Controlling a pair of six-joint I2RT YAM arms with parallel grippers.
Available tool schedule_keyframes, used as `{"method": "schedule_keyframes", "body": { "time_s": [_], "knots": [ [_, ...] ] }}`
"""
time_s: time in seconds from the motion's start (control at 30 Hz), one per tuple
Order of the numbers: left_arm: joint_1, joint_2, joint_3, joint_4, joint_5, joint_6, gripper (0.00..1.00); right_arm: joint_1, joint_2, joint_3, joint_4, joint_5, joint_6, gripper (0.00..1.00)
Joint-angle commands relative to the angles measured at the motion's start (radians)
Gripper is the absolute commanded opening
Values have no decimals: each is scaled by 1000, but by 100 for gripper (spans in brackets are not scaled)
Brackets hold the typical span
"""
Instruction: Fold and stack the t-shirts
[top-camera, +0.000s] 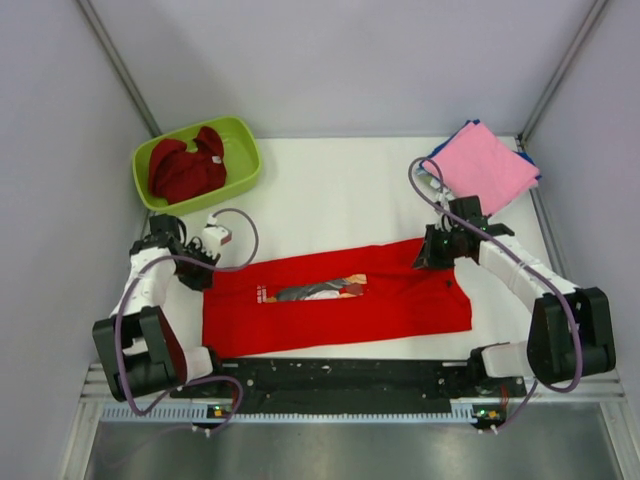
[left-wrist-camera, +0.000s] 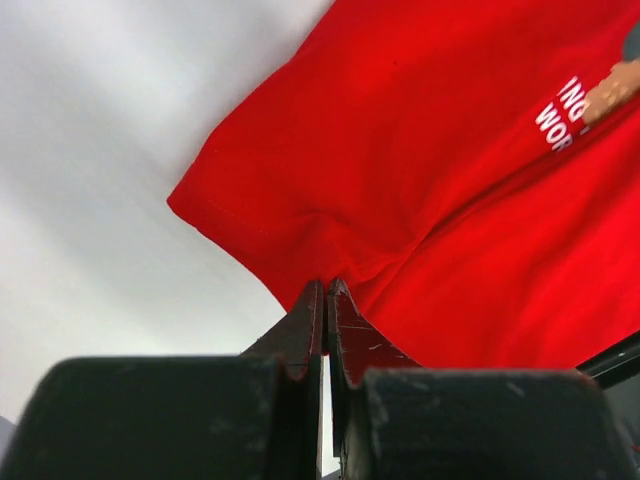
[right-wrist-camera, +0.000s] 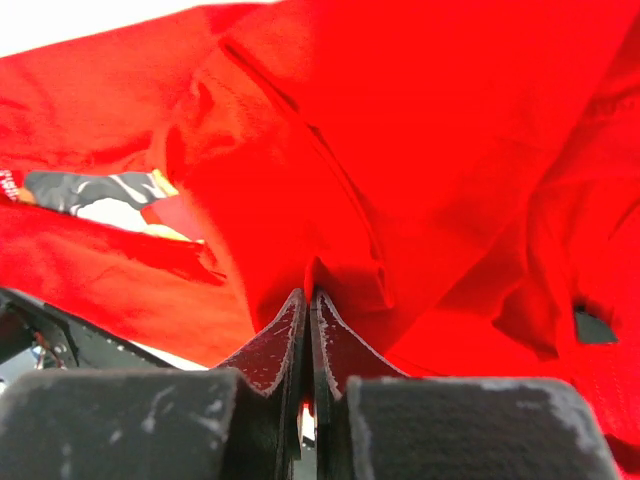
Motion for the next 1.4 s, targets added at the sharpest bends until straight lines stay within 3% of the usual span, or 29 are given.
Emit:
{"method": "schedule_keyframes", "body": {
  "time_s": [0.0,0.67,0.87,0.9,0.93,1.0,1.03,1.07,1.17,1.37],
  "knots": [
    [5,-13,-38,8,-56,72,0,-24,-21,-22,2,74,4,0],
    [5,7,-10,17,-133,129,0,-100,-62,-54,-98,60,-8,0],
    [3,32,-27,-45,-104,167,0,-112,24,-94,-84,28,62,3],
    [5,38,-21,-67,-99,178,4,-136,30,-106,-89,25,81,12],
    [5,41,-17,-82,-98,187,15,-173,24,-132,-86,12,96,20],
    [5,44,-6,-105,-107,193,51,-254,-19,-171,-76,3,142,24],
    [5,44,2,-115,-111,196,63,-282,-53,-183,-72,14,159,28],
    [5,43,14,-128,-113,205,68,-302,-92,-186,-73,32,174,36],
    [6,27,60,-167,-110,222,74,-304,-178,-167,-90,83,193,43],
    [-21,58,258,-251,5,161,72,-282,-216,-68,-92,129,132,43]
  ]
}}
